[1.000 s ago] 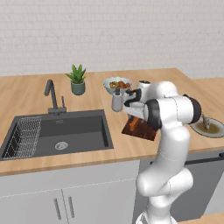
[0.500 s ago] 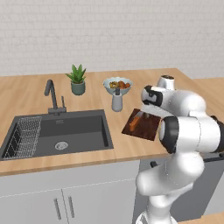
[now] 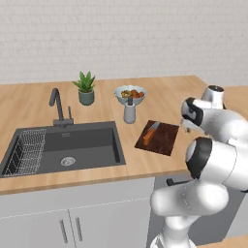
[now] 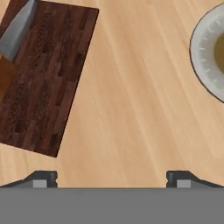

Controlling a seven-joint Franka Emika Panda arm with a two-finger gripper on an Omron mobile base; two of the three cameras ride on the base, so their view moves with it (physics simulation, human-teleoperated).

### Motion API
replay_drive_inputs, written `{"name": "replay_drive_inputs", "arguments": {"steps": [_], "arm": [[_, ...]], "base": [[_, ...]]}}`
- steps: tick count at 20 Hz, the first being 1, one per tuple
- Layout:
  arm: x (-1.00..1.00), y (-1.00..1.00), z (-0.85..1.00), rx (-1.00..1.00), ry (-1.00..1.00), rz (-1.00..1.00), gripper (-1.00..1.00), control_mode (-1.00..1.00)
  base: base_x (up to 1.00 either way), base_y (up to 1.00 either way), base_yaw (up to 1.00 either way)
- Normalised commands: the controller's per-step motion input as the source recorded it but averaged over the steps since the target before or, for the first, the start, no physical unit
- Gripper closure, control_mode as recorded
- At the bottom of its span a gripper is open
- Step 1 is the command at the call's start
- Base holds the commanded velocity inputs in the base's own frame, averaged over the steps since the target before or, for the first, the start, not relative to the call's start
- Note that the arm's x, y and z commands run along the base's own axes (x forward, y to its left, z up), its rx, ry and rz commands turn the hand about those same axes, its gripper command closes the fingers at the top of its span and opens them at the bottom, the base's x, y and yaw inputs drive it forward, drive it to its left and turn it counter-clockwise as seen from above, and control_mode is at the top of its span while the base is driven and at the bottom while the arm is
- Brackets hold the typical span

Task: Pick up the knife from the drawer and place it on the cutting board. Then place the meat from the plate to the cutting board.

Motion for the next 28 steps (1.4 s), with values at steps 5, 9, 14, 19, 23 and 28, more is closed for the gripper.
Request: {"name": "replay_drive_inputs", "arguments": {"steps": [5,9,14,19,23,28], "arm": [[0.02,-1.0,0.15,-0.02,0.0,0.19,-1.0,-1.0],[0.02,-1.0,-0.09,0.03,0.0,0.1,-1.0,-1.0],[0.28,-1.0,-0.33,0.01,0.02,0.07,-1.0,-1.0],[0.51,-0.95,-0.17,-0.04,0.08,0.02,-1.0,-1.0],[0.47,-0.62,-0.13,-0.06,0.07,0.0,-1.0,-1.0],[0.03,-0.21,-0.3,0.0,-0.02,0.03,-1.0,-1.0]], "base": [[0.0,0.0,0.0],[0.0,0.0,0.0],[0.0,0.0,0.0],[0.0,0.0,0.0],[0.0,0.0,0.0],[0.0,0.0,0.0]]}}
